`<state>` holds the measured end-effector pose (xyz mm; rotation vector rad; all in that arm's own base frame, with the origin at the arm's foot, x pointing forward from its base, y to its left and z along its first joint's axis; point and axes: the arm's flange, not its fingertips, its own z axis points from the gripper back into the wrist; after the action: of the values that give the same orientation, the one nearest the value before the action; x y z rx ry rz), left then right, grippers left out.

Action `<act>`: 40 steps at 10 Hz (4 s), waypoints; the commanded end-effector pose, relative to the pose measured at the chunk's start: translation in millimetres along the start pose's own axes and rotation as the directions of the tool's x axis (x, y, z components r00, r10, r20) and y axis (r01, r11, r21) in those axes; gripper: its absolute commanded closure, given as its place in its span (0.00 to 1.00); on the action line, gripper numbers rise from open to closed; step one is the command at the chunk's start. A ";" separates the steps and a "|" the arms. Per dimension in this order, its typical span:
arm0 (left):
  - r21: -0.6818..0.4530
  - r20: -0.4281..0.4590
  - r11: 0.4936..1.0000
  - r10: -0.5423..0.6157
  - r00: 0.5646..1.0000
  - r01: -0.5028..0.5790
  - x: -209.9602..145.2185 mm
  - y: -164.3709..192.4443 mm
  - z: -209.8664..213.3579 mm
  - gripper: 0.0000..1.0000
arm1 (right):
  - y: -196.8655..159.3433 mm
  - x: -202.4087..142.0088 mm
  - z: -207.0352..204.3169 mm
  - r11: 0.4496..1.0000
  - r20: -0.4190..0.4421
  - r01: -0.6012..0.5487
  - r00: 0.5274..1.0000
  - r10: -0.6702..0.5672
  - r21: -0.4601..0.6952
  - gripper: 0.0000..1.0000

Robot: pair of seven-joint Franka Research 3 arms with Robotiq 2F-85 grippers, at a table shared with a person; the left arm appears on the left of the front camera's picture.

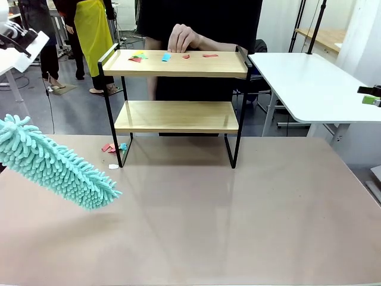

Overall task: Clean the shelf.
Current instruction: Clean the specific section of the Shelf indicated by the human with the Duster.

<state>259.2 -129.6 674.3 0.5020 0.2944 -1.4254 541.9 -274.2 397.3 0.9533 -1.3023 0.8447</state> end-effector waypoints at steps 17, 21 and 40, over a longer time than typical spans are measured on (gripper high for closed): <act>-0.559 0.610 0.422 0.793 -0.008 -0.714 136.1 -15.4 217.2 0.87 | 0.3 3.9 -2.3 1.000 0.002 -0.007 1.000 0.007 0.003 0.00; -0.465 0.522 0.326 0.852 0.042 -0.823 217.0 27.8 278.9 0.87 | 0.3 3.9 -2.3 1.000 0.002 -0.007 1.000 0.007 0.003 0.00; -0.451 0.304 0.145 0.953 0.001 -0.881 365.0 94.3 217.7 0.87 | 0.3 3.9 -2.3 1.000 0.002 -0.007 1.000 0.007 0.003 0.00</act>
<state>379.2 -548.5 695.9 0.0432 -0.3991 -0.0960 541.9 -274.3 397.5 0.9529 -1.3024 0.8451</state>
